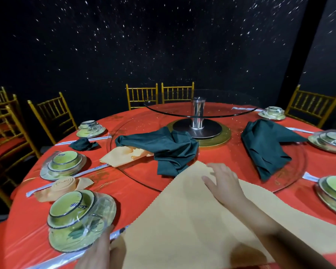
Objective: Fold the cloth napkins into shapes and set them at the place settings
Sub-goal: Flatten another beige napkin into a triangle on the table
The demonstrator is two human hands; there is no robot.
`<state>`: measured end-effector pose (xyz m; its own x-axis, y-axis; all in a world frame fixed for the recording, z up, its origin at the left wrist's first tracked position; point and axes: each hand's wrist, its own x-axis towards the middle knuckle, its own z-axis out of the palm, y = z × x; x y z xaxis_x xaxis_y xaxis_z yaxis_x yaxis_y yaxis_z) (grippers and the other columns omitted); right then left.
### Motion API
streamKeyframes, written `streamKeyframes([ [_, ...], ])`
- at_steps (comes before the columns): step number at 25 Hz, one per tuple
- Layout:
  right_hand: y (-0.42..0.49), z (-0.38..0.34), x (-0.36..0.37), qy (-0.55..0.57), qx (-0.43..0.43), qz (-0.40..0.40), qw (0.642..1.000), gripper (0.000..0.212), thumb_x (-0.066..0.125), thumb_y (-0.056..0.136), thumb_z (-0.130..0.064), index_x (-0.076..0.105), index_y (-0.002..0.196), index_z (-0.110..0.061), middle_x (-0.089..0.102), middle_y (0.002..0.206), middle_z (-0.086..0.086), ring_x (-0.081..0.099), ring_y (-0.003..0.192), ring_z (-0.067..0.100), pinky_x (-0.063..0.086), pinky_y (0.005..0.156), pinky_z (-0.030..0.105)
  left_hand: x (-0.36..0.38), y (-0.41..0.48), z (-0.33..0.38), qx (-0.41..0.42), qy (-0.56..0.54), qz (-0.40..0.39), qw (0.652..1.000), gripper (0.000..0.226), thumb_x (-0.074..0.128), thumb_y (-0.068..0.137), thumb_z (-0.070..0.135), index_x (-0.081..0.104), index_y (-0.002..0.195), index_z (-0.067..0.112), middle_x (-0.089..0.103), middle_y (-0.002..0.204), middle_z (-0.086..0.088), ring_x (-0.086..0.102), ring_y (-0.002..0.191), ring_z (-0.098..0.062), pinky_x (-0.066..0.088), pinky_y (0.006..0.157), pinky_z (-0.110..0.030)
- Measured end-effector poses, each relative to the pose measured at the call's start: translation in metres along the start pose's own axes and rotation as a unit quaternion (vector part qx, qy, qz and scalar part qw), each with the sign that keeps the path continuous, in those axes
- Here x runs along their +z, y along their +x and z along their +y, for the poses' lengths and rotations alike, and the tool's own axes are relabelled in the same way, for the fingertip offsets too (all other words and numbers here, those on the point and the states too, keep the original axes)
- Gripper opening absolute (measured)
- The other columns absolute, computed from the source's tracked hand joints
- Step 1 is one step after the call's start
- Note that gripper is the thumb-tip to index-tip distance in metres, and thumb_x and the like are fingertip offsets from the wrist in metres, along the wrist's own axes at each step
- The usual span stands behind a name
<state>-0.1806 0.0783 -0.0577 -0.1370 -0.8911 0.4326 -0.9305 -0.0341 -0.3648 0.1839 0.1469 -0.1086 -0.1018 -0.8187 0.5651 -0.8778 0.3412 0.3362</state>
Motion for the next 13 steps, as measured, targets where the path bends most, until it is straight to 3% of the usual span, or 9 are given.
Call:
streamKeyframes([
  [1, -0.021, 0.0, -0.009, 0.008, -0.027, -0.004, 1.0, 0.045, 0.046, 0.091, -0.05, 0.047, 0.129, -0.027, 0.048, 0.124, -0.009, 0.052, 0.111, 0.011, 0.032, 0.097, 0.033, -0.001, -0.002, 0.003, -0.052, -0.057, 0.004, 0.997, 0.04, 0.053, 0.087, 0.031, 0.053, 0.127, 0.024, 0.066, 0.092, -0.011, 0.062, 0.07, -0.013, 0.044, 0.063, -0.018],
  [2, -0.043, 0.002, -0.018, 0.014, -0.048, -0.011, 0.999, 0.046, 0.043, 0.089, -0.054, 0.049, 0.126, -0.028, 0.048, 0.121, -0.012, 0.053, 0.107, 0.007, 0.031, 0.095, 0.03, -0.004, -0.004, 0.006, -0.097, -0.091, -0.005, 0.991, 0.036, 0.056, 0.089, 0.015, 0.053, 0.124, 0.016, 0.064, 0.105, -0.014, 0.062, 0.084, -0.017, 0.045, 0.073, -0.026],
  [4, -0.086, 0.008, -0.034, 0.022, -0.071, -0.016, 0.997, 0.05, 0.035, 0.086, -0.062, 0.053, 0.12, -0.031, 0.049, 0.117, -0.018, 0.053, 0.102, -0.002, 0.032, 0.09, 0.027, -0.017, -0.003, 0.006, -0.113, -0.037, -0.053, 0.991, 0.052, 0.067, 0.082, 0.017, 0.049, 0.13, 0.021, 0.064, 0.114, -0.011, 0.064, 0.097, -0.024, 0.046, 0.072, -0.032],
  [7, -0.139, 0.025, -0.046, -0.001, -0.097, 0.029, 0.995, 0.046, 0.027, 0.089, -0.069, 0.052, 0.111, -0.037, 0.051, 0.107, -0.025, 0.048, 0.098, -0.006, 0.035, 0.082, 0.021, -0.032, -0.005, -0.008, -0.123, 0.061, -0.122, 0.983, 0.054, 0.064, 0.082, 0.028, 0.045, 0.133, 0.024, 0.065, 0.107, -0.009, 0.064, 0.092, -0.028, 0.049, 0.071, -0.037],
  [9, -0.163, 0.036, -0.049, -0.014, -0.108, 0.033, 0.994, 0.048, 0.026, 0.086, -0.074, 0.049, 0.11, -0.039, 0.053, 0.107, -0.026, 0.047, 0.1, -0.004, 0.033, 0.082, 0.02, -0.033, -0.004, 0.001, -0.065, 0.134, -0.082, 0.986, 0.047, 0.055, 0.079, 0.037, 0.055, 0.12, 0.014, 0.065, 0.095, -0.013, 0.064, 0.082, -0.034, 0.05, 0.062, -0.041],
  [11, -0.175, 0.046, -0.049, -0.03, -0.149, 0.022, 0.988, 0.05, 0.029, 0.084, -0.076, 0.049, 0.112, -0.04, 0.053, 0.112, -0.025, 0.047, 0.103, -0.001, 0.03, 0.089, 0.016, -0.027, -0.01, 0.029, 0.031, 0.052, -0.01, 0.998, 0.044, 0.049, 0.083, 0.049, 0.059, 0.11, 0.016, 0.065, 0.093, -0.004, 0.061, 0.084, -0.025, 0.047, 0.068, -0.036],
  [13, -0.177, 0.055, -0.047, -0.049, -0.186, 0.021, 0.981, 0.049, 0.03, 0.084, -0.075, 0.049, 0.112, -0.039, 0.049, 0.117, -0.021, 0.047, 0.103, 0.002, 0.022, 0.097, 0.016, -0.017, -0.022, 0.063, 0.193, -0.019, -0.081, 0.978, 0.04, 0.043, 0.086, 0.061, 0.055, 0.111, 0.032, 0.062, 0.101, 0.017, 0.055, 0.093, -0.003, 0.042, 0.074, -0.016],
])
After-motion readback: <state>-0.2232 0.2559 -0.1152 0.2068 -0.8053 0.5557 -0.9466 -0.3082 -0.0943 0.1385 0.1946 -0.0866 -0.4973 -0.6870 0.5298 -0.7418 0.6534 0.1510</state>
